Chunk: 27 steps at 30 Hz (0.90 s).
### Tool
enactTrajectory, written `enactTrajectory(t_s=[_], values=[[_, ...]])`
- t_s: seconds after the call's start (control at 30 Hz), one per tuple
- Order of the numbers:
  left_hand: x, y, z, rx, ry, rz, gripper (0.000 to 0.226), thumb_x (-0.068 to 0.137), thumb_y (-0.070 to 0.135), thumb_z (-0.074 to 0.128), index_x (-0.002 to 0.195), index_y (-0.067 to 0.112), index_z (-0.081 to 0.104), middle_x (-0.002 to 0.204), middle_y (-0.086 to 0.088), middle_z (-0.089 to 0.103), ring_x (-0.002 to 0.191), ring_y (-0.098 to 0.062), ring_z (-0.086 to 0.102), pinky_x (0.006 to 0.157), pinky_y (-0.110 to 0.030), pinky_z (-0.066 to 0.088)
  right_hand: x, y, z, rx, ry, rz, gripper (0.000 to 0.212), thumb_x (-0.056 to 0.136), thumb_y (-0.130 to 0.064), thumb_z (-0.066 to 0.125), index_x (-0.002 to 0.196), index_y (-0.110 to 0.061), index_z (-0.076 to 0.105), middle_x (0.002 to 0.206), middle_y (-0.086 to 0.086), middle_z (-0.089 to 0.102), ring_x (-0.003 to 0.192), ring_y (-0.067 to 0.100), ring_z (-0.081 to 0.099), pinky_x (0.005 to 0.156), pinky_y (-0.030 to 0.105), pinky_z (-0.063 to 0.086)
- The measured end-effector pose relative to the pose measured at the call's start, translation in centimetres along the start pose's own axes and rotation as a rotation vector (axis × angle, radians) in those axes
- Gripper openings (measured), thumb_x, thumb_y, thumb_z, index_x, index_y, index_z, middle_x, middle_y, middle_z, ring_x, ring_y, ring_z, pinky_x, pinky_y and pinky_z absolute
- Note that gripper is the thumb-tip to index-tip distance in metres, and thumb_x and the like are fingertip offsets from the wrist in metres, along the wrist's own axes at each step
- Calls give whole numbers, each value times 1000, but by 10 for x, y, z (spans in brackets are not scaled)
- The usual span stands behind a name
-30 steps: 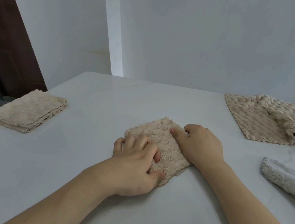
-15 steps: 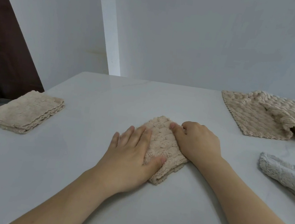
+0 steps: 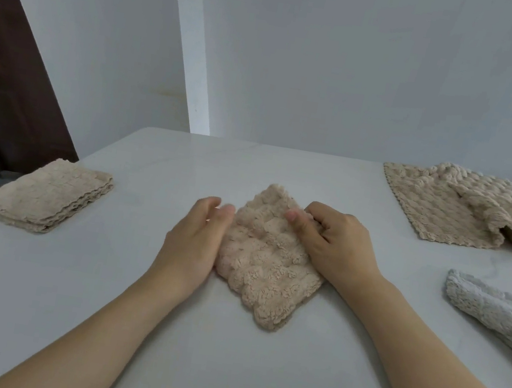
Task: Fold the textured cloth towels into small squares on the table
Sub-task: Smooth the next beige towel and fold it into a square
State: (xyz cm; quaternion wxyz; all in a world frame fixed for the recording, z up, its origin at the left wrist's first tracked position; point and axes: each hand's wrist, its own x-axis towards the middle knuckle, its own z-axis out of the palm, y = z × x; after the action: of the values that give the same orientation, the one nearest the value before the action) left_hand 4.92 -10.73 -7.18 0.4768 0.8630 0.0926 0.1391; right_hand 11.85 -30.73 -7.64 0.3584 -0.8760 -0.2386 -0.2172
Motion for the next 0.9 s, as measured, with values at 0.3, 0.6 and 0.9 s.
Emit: enactTrajectory(t_s=[0.3,0.6,0.9], values=[[5,-4,-4,-198,-85,89,40,93,48,54,82,9,58,70,3,55,67,-14,51,67,-41,43,2,-10,8,474,47,188,43,84,-60,56,62,-23,54,48,-14,43,48,3,38,50,23,34],[8,-5,-2,-130,184,91,23,104,30,42,93,11,49,80,2,54,70,-10,48,64,-29,39,9,-17,21,956,-55,715,47,88,-54,59,122,-25,44,98,2,67,74,16,66,68,36,52],[15,-12,-3,137,298,57,18,104,30,36,101,15,46,84,6,57,76,-14,54,61,-34,36,-8,-40,36,466,-36,431,21,100,-32,46,115,-25,59,85,2,68,76,18,65,69,32,51]])
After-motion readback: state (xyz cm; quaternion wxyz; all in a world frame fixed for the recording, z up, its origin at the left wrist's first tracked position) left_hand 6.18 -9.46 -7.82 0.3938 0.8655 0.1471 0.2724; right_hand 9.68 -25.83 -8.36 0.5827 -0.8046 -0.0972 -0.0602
